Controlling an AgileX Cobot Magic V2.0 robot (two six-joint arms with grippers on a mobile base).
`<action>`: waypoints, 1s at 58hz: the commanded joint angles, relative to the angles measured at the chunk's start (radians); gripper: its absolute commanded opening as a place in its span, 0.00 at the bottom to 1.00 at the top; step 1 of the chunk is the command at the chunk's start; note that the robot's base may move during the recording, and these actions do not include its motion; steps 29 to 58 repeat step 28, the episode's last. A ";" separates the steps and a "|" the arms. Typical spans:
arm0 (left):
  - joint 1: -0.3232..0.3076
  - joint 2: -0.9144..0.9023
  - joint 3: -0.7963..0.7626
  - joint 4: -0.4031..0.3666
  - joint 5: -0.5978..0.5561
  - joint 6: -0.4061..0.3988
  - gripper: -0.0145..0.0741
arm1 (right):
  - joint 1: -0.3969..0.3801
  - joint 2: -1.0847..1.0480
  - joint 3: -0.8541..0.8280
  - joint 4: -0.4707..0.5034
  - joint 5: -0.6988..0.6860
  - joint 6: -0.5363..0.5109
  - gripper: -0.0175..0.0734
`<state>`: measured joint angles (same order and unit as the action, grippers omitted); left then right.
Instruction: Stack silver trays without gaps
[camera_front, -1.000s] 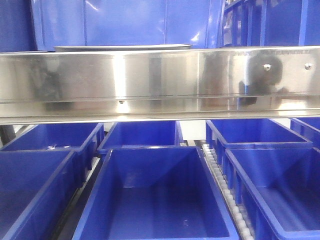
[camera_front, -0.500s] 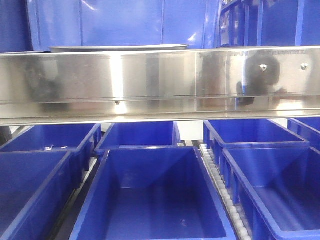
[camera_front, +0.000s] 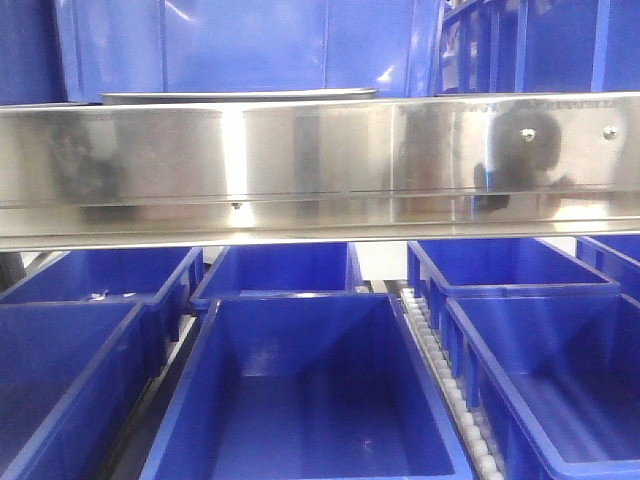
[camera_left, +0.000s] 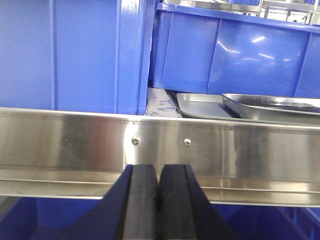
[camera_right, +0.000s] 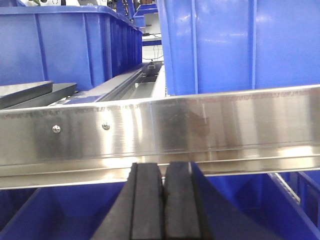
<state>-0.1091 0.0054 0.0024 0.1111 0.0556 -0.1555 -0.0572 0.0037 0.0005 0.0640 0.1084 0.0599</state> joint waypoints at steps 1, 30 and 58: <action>0.004 -0.005 -0.002 -0.004 -0.021 0.003 0.14 | -0.001 -0.004 -0.001 0.000 -0.012 -0.002 0.11; 0.004 -0.005 -0.002 -0.004 -0.021 0.003 0.14 | -0.001 -0.004 -0.001 0.000 -0.012 -0.002 0.11; 0.004 -0.005 -0.002 -0.004 -0.021 0.003 0.14 | -0.001 -0.004 -0.001 0.000 -0.012 -0.002 0.11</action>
